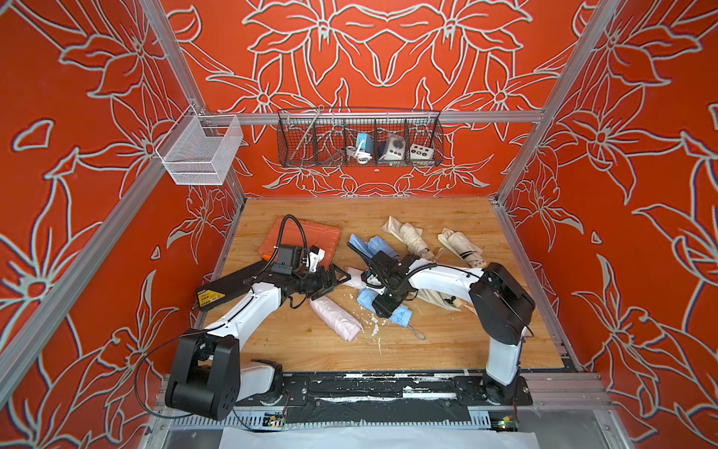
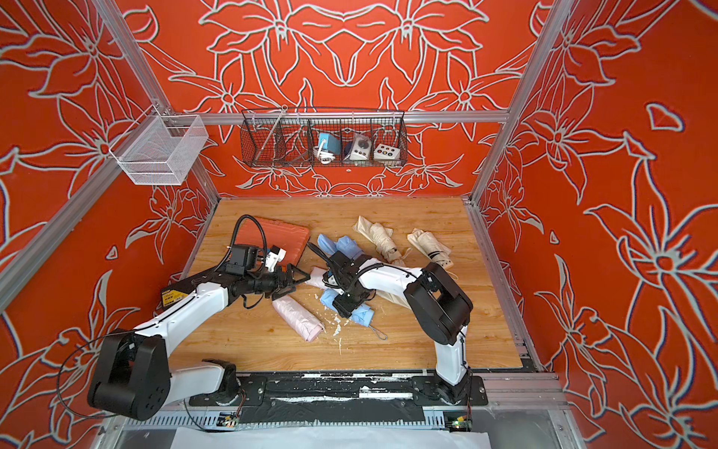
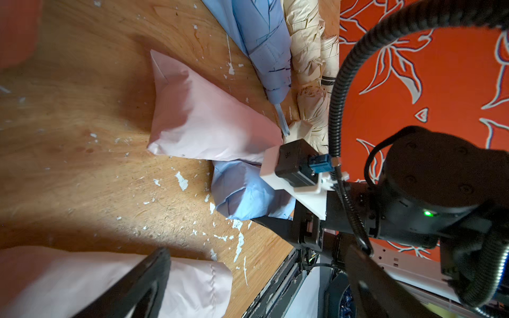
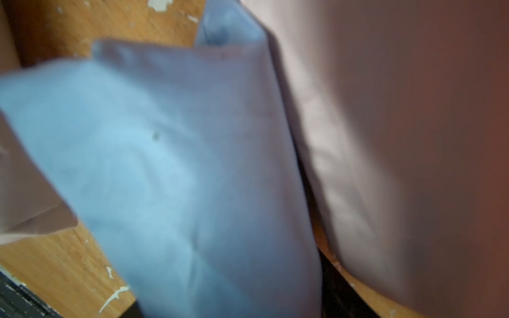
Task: Take umbrellas out of sleeves
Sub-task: Pick up the umbrella from the center of the board.
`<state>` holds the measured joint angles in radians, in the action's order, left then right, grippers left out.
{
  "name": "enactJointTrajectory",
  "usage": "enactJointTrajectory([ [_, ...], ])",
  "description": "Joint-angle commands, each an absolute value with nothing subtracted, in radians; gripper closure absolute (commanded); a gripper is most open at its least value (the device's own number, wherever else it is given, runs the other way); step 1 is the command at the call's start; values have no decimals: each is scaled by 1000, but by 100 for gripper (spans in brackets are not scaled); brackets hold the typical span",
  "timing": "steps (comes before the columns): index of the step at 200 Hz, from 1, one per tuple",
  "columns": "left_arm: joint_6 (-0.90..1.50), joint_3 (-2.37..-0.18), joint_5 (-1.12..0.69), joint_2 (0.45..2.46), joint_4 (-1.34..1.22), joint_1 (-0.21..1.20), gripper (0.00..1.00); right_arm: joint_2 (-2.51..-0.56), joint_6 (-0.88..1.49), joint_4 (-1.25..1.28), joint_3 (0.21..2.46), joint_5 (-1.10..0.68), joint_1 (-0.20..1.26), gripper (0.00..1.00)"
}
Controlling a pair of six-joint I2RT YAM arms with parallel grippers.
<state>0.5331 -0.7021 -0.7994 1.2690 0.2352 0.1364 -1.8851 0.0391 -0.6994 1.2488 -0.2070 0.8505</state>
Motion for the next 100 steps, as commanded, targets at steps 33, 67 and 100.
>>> enactJointTrajectory([
  [33,546,-672,-818,1242,209,126,2,-1836,27,-709,1212,-186,864,46],
  [67,552,-665,-818,1236,203,121,2,-1804,17,-697,1188,-204,865,64],
  [100,552,-663,-818,1235,201,118,2,-1766,22,-684,1173,-214,865,64],
])
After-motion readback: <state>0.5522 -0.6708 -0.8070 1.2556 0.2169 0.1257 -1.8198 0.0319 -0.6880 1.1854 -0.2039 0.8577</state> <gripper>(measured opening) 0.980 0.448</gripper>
